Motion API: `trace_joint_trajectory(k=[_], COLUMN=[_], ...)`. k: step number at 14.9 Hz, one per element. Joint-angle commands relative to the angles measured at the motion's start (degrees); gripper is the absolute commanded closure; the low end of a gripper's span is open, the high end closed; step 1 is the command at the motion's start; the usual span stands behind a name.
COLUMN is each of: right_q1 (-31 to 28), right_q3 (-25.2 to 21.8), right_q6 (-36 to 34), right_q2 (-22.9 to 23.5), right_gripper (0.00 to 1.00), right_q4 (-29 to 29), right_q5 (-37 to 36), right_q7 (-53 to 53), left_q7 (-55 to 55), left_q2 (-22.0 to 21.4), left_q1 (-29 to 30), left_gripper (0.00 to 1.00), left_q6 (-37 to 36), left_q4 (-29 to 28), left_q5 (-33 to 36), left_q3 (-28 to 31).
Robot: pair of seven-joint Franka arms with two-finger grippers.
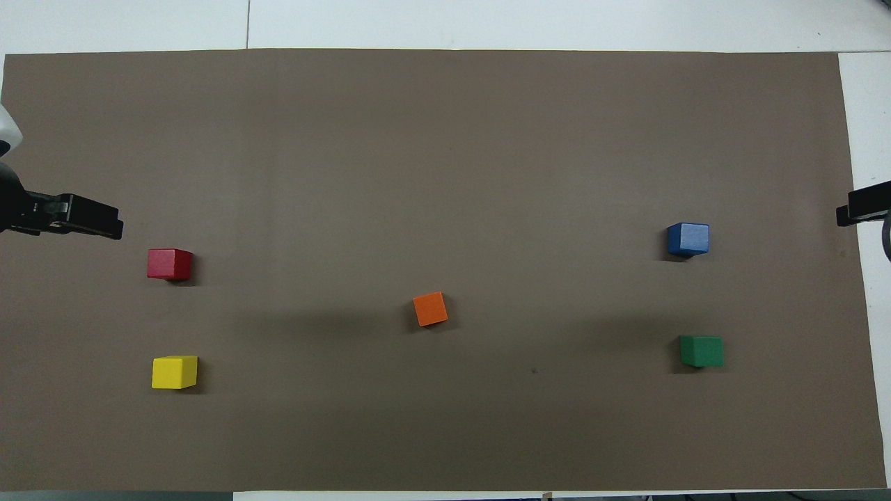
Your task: Transfer red block to right arm and stack on blue block
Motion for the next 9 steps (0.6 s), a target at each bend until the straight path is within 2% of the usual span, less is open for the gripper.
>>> trace_joint_trajectory(k=[1,6,9], right_q1=[-0.56,-0.47,-0.64], right_q3=[0.28,0.28,0.28], right_q6=[-0.74,-0.74,-0.74], right_q2=[-0.52,-0.6,-0.6], right_gripper=[0.0,0.0,0.0], right_q4=[-0.08,-0.26,-0.43], right_q5=[-0.9,-0.9,-0.81], right_q7=[-1.67,-1.85,-1.07], left_q7=[-0.4,-0.84,-0.23], left_q2=[-1.14,-1.41,-1.41], left_q1=[-0.85,-0.85,0.29], left_gripper=[0.0,0.0,0.0], left_q6=[1.03,0.24,2.25], left_q4=[-1.16,-1.77,-2.21], left_q5=[-0.6,-0.69,-0.69], left_q3=[0.81,0.81,1.24])
